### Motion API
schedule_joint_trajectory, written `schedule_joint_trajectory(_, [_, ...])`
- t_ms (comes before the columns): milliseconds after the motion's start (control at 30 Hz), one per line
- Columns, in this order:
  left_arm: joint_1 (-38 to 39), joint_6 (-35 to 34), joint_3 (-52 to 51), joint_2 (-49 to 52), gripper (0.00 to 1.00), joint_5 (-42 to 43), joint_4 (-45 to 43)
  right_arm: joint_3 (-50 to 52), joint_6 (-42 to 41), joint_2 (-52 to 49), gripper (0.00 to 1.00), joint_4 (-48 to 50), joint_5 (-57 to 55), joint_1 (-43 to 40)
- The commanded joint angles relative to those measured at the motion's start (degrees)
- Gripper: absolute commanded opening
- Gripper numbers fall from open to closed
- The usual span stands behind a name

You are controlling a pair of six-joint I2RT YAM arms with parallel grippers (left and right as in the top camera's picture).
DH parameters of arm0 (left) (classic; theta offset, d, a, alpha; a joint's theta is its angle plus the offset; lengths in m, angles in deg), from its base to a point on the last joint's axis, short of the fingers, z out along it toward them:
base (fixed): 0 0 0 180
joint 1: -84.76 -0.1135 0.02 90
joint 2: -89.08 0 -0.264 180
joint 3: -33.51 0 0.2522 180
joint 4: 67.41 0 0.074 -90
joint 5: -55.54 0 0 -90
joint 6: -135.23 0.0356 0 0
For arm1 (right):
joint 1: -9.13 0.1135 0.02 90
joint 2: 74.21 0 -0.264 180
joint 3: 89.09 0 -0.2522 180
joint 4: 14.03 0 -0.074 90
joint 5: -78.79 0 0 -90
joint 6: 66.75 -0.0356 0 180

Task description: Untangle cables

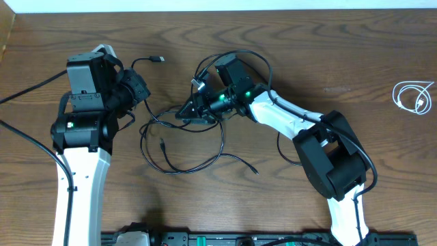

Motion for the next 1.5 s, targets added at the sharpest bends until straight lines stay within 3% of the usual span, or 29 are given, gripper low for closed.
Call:
schedule_joint_trajectory(0, [-0.2, -1.3, 0.6, 0.2, 0.08, 0.9, 0.9, -0.3, 0.0, 0.3, 0.17, 0.0, -0.8, 0.4])
schedule_joint_trajectory(100, [-0.2, -1.6, 0.6, 0.9, 0.08, 0.9, 1.8, -0.3, 0.8, 0.3, 0.01, 0.0, -0.8, 0.2])
schedule_joint_trajectory(300, [-0.2, -3.8, 0.6, 4.4, 0.07, 0.9, 4.3, -0.3, 9.0, 0.3, 0.01, 0.3, 0.4, -1.1])
schedule_joint_trajectory(567, [-0.2, -3.6, 0.6, 10.8, 0.08, 3.7, 9.1, -0.3, 8.8, 0.3, 0.01, 0.5, 2.1, -4.5])
schedule_joint_trajectory(700, [-0.2, -3.4, 0.6, 14.4, 0.08, 4.9, 11.6, -0.3, 7.2, 0.3, 0.01, 2.0, 2.1, -4.5])
schedule_joint_trajectory(800, [-0.2, 0.7, 0.6, 19.1, 0.08, 6.1, 15.0, -0.3, 3.5, 0.3, 0.01, 8.1, 2.0, -4.7])
schedule_joint_trajectory(967, [-0.2, 11.4, 0.6, 21.0, 0.08, 20.9, 15.2, -0.3, 0.7, 0.3, 0.01, 14.0, 1.8, -4.8])
schedule_joint_trajectory(1100, [-0.1, 12.0, 0.6, 21.0, 0.08, 22.1, 15.8, -0.3, -2.7, 0.3, 0.01, 19.1, 1.8, -4.9])
schedule_joint_trajectory(1233, [-0.1, 12.0, 0.6, 21.2, 0.08, 22.1, 16.1, -0.3, -11.0, 0.3, 0.01, 31.4, 2.0, -5.8])
schedule_joint_trajectory(1267, [-0.1, 12.0, 0.6, 21.2, 0.17, 22.1, 16.1, -0.3, -12.5, 0.3, 0.01, 33.8, 2.1, -5.9])
schedule_joint_trajectory(1333, [-0.1, 12.0, 0.6, 21.2, 0.50, 22.1, 16.0, -0.3, -15.3, 0.3, 0.01, 38.4, 2.1, -6.1])
schedule_joint_trajectory(1367, [-0.1, 12.0, 0.6, 21.2, 0.61, 22.1, 16.0, -0.3, -16.1, 0.3, 0.01, 39.8, 2.1, -6.1])
schedule_joint_trajectory(1467, [-0.1, 12.0, 0.6, 21.2, 0.77, 21.9, 15.9, -0.3, -17.2, 0.3, 0.01, 43.2, 2.1, -6.1])
